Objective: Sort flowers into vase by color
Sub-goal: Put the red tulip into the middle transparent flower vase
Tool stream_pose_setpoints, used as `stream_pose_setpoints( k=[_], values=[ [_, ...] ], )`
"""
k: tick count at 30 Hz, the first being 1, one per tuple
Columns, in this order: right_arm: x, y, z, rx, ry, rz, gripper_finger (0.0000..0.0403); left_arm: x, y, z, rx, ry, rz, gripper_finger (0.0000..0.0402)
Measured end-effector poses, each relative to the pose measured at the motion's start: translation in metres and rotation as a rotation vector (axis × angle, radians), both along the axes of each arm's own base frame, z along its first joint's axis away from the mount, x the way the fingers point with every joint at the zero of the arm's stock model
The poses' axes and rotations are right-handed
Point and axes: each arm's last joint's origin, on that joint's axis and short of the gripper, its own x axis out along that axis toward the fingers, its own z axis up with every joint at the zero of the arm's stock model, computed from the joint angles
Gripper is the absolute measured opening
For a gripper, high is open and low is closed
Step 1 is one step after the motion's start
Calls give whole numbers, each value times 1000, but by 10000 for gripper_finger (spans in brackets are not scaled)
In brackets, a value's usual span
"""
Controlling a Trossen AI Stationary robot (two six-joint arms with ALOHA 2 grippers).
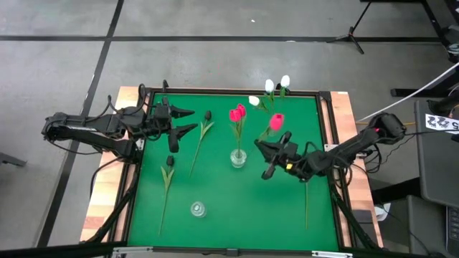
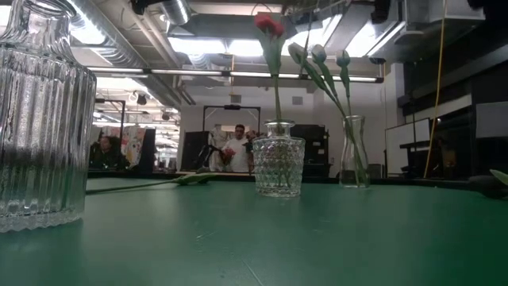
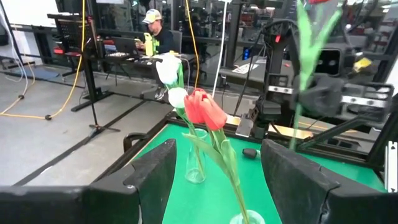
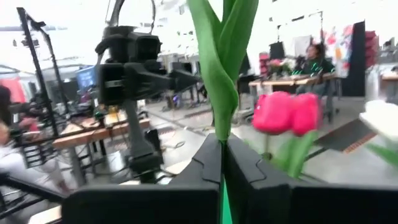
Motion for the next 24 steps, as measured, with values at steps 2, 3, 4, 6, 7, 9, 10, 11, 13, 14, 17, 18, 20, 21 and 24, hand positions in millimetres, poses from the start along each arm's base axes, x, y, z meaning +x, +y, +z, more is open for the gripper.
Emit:
stream_pose_setpoints(
  k=[2,3,4,6,7,9,10,11,13,14,17,18,20,21,24],
  values=[
    [-3,-5,-6,-17,-8,-20,1,0,0,0,0,1,0,230],
    [-3,-8,-7,-19,-6,-28,1,0,0,0,0,2,0,230],
    [-1,-12,-8,-24,-4,-29,1,0,0,0,0,2,0,230],
    [5,-20,-10,-26,-11,-6,1,0,0,0,0,3,0,230],
    [9,-24,-12,-29,-11,9,1,0,0,0,0,3,0,230],
    [16,-30,-13,-43,-9,34,1,0,0,-1,0,9,0,230],
    [18,-32,-12,-49,-14,42,1,0,0,-1,0,12,0,230],
    [20,-34,-11,-53,-22,47,1,0,0,-2,1,16,0,230],
    [22,-35,-14,-55,-10,45,1,0,0,-3,1,29,0,230],
    [23,-35,-16,-60,9,46,1,0,0,-3,1,31,0,230],
    [25,-34,-21,-60,36,51,1,0,0,-3,1,33,0,230],
    [25,-33,-22,-61,37,57,1,0,0,-3,2,34,0,230],
    [27,-33,-26,-66,57,60,1,0,0,-3,2,34,0,230],
    [28,-32,-28,-70,69,59,1,0,0,-3,2,34,0,230],
    [31,-34,-34,-77,89,53,1,0,0,-3,2,34,0,230]
  ],
)
